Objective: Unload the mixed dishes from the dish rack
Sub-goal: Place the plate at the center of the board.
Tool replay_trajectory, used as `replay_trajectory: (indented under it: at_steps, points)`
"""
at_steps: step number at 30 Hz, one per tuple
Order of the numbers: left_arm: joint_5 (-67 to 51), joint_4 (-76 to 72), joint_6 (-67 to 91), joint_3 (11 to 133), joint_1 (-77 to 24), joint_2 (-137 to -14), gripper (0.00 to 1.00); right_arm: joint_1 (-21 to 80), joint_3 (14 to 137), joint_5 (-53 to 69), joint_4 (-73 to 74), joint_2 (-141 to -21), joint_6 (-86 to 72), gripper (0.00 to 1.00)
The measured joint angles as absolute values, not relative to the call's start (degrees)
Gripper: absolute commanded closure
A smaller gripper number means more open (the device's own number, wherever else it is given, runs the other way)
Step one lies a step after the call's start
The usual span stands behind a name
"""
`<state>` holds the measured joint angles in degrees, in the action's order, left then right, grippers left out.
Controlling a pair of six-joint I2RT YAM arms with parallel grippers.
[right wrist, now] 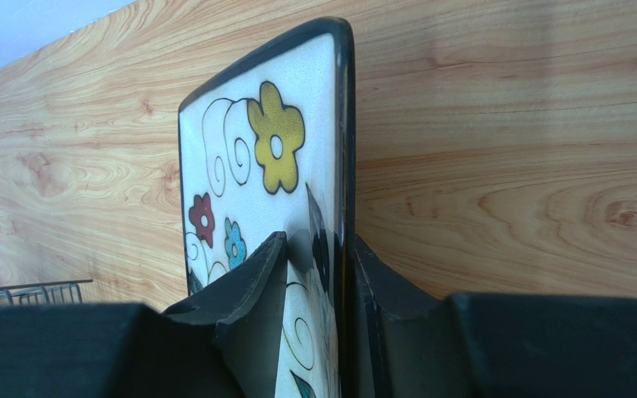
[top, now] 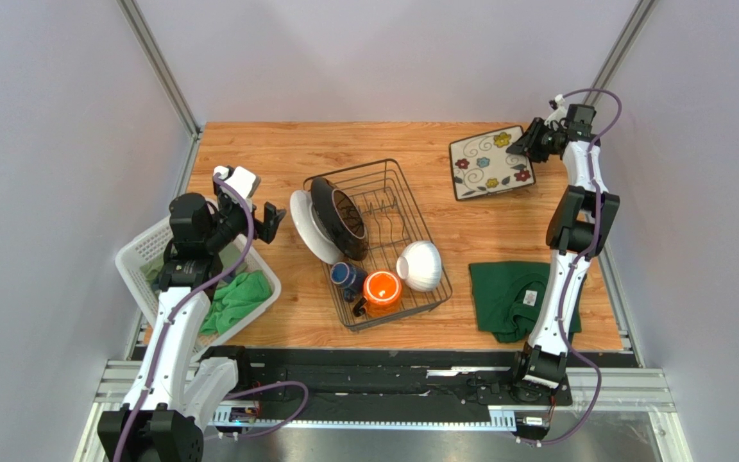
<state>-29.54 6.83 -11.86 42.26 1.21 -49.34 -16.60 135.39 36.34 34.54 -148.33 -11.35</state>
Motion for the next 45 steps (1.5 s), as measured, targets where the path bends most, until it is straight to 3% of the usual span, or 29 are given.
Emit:
replay_trajectory:
  at_steps: [18,28,39,45]
  points:
    - [-29.54,6.79,-11.94,41.93,1.21,-49.34,0.05,-15.92,136.57,25.98,37.34,-149.95,-7.25,0.5]
    - [-29.54,6.81,-12.05,41.93,1.21,-49.34,0.05,-14.24,137.69,21.02,38.02,-150.56,-5.85,0.49]
    - [-29.43,6.81,-12.08,41.93,1.21,-49.34,0.05,-13.63,137.36,17.47,37.74,-150.3,-6.17,0.37]
    - [-28.8,6.81,-12.05,41.93,1.21,-49.34,0.05,-13.26,130.74,13.85,36.34,-145.88,-6.46,0.3]
